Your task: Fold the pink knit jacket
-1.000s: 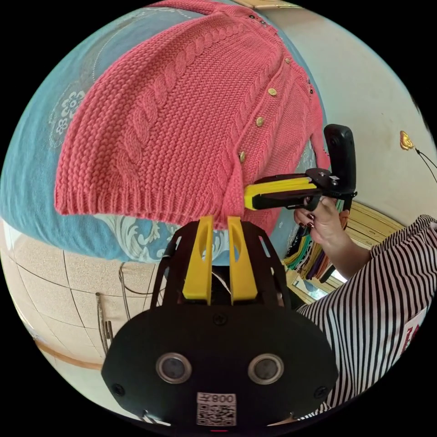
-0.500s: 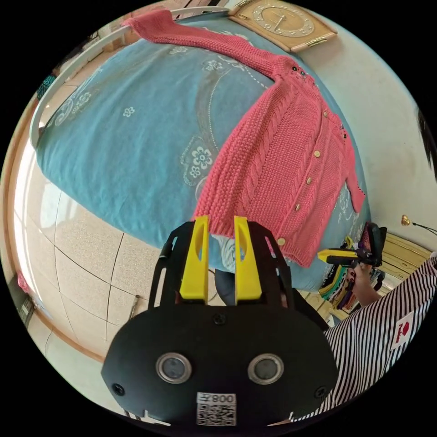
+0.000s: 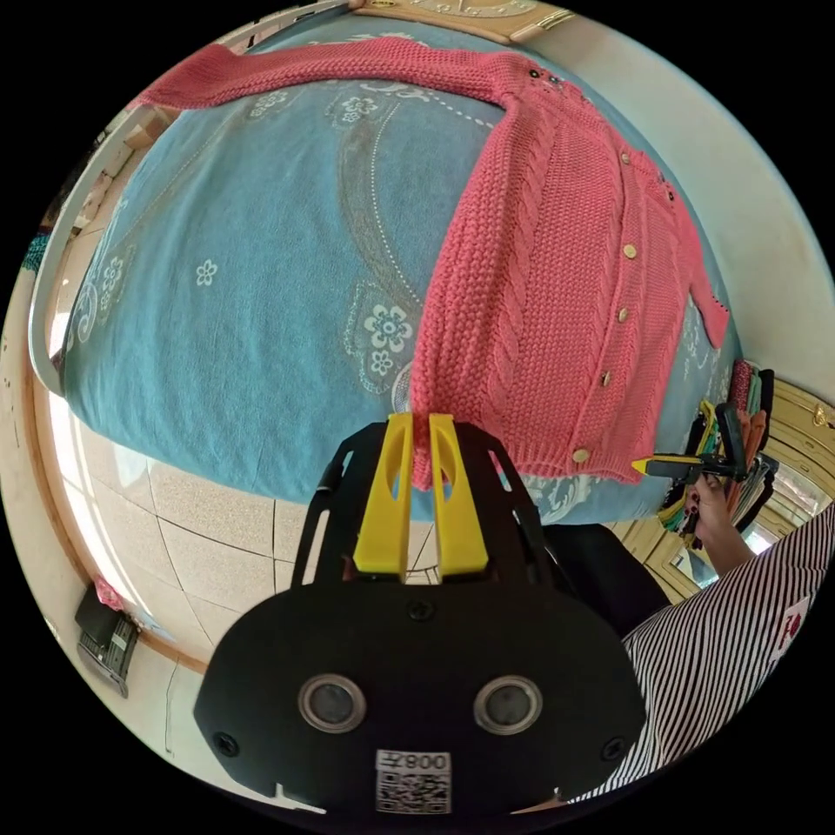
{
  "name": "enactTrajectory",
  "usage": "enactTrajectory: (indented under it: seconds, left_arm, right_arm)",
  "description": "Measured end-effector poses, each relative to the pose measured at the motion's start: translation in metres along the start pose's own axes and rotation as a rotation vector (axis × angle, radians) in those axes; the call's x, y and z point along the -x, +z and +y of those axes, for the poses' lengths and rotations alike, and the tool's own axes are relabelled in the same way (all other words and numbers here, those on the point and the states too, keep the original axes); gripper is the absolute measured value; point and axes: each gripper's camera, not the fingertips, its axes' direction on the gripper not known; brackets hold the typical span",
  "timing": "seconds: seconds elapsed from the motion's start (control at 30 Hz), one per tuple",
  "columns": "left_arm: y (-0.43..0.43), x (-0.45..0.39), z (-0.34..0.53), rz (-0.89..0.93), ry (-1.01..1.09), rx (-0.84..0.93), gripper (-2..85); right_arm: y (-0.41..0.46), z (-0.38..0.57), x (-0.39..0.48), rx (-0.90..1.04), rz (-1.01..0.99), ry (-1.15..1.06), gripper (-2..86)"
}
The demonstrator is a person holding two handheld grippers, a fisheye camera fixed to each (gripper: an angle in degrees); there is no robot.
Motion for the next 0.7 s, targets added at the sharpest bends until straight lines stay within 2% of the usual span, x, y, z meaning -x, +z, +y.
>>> enactTrajectory:
  seconds: [0.13, 0.27, 0.5, 0.7]
  left_arm:
    - [-0.007, 0.029, 0.002, 0.060, -0.042, -0.031, 3.1]
    - [0.032, 0.050, -0.009, 0.103, -0.061, 0.009, 3.1]
    - [0.059, 0.071, -0.007, 0.136, -0.123, -0.013, 3.2]
    - [0.098, 0.085, -0.004, 0.145, -0.180, 0.007, 3.9]
  right_arm:
    - [-0.022, 0.022, -0.010, -0.026, -0.028, -0.026, 3.0]
    - [-0.016, 0.027, -0.049, -0.041, -0.175, 0.052, 2.5]
    - [-0.003, 0.033, -0.052, -0.026, -0.138, 0.025, 2.3]
    - [0.008, 0.040, -0.072, -0.032, -0.246, 0.049, 2.6]
